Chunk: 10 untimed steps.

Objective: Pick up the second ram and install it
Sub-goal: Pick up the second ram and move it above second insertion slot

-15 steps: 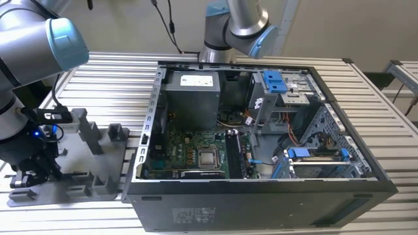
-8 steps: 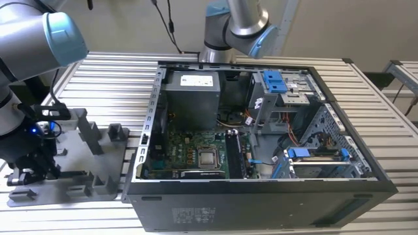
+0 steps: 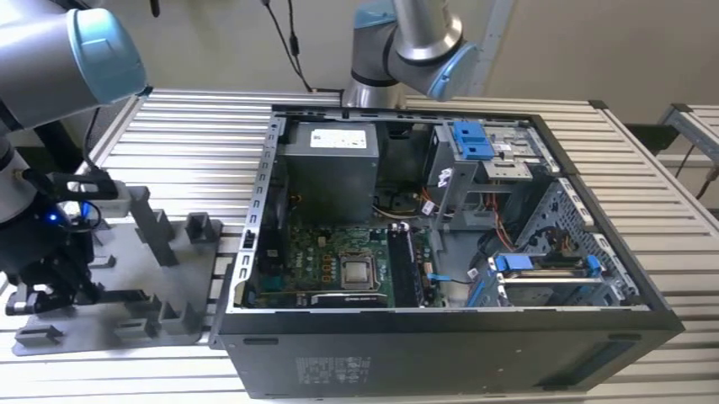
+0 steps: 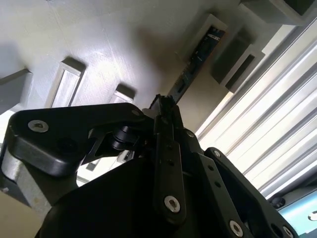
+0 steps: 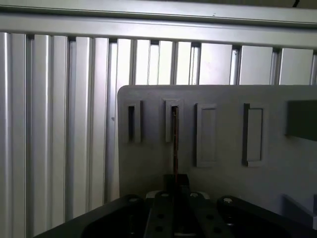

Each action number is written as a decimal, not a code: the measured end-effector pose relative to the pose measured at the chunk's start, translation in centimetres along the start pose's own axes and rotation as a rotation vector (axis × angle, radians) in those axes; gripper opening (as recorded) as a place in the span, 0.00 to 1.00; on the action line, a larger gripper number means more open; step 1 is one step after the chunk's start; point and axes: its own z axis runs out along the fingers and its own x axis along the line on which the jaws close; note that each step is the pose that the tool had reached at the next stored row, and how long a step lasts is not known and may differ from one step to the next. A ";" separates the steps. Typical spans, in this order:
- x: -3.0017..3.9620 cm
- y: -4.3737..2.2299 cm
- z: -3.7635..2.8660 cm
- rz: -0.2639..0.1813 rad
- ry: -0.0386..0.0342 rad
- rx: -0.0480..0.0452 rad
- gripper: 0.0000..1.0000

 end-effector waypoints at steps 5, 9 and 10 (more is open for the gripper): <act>-0.01 -0.01 -0.66 0.001 0.0000 0.0001 0.14; -0.01 -0.01 -0.93 0.008 0.0000 0.0002 0.14; -0.01 -0.01 -1.03 0.010 0.0001 0.0001 0.14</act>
